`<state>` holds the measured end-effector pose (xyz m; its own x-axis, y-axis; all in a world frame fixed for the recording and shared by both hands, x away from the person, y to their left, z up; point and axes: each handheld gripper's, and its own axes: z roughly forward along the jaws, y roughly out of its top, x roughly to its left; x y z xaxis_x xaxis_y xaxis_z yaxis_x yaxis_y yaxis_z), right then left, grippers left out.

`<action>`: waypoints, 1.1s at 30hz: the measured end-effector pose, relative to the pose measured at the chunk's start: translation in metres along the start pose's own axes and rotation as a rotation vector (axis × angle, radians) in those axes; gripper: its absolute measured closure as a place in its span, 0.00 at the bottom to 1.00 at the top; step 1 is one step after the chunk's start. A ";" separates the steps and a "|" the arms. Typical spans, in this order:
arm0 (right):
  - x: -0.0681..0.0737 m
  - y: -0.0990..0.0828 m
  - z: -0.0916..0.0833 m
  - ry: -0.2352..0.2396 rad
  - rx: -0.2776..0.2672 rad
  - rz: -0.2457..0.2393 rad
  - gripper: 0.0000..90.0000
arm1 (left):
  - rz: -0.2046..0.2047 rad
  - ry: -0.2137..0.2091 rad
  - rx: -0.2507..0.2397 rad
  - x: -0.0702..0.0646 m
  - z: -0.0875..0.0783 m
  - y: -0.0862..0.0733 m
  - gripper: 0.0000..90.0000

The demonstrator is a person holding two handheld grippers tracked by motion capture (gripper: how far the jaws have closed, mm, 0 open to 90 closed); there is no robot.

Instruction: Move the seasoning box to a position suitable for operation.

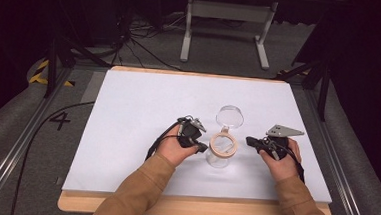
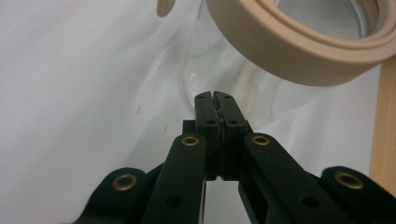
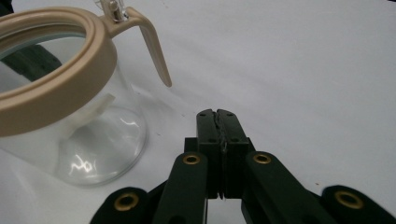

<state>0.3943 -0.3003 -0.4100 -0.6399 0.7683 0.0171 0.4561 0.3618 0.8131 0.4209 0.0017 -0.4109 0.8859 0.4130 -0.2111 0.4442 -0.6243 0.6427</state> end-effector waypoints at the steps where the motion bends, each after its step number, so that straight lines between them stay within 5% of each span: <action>1: -0.001 0.000 -0.001 -0.002 0.000 0.003 1.00 | 0.010 0.000 -0.002 -0.001 0.001 0.001 1.00; 12: -0.006 0.000 -0.005 -0.010 -0.008 0.018 1.00 | 0.017 -0.033 -0.002 -0.006 0.003 0.003 0.97; 19: -0.012 0.006 -0.017 -0.022 -0.014 0.032 0.98 | -0.027 0.060 -0.072 0.006 -0.029 0.000 0.93; 23: -0.026 0.011 -0.031 -0.052 -0.010 0.074 0.92 | -0.067 0.172 -0.084 0.023 -0.057 -0.011 0.89; 27: -0.041 0.011 -0.039 -0.091 -0.004 0.102 0.84 | -0.131 0.221 -0.116 0.038 -0.074 -0.024 0.87; 33: -0.065 0.005 -0.043 -0.163 0.041 0.118 0.74 | -0.200 0.311 -0.101 0.062 -0.090 -0.046 0.82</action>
<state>0.4117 -0.3708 -0.3818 -0.4731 0.8809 0.0135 0.5488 0.2827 0.7867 0.4434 0.1156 -0.3876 0.6932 0.7114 -0.1159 0.5748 -0.4487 0.6843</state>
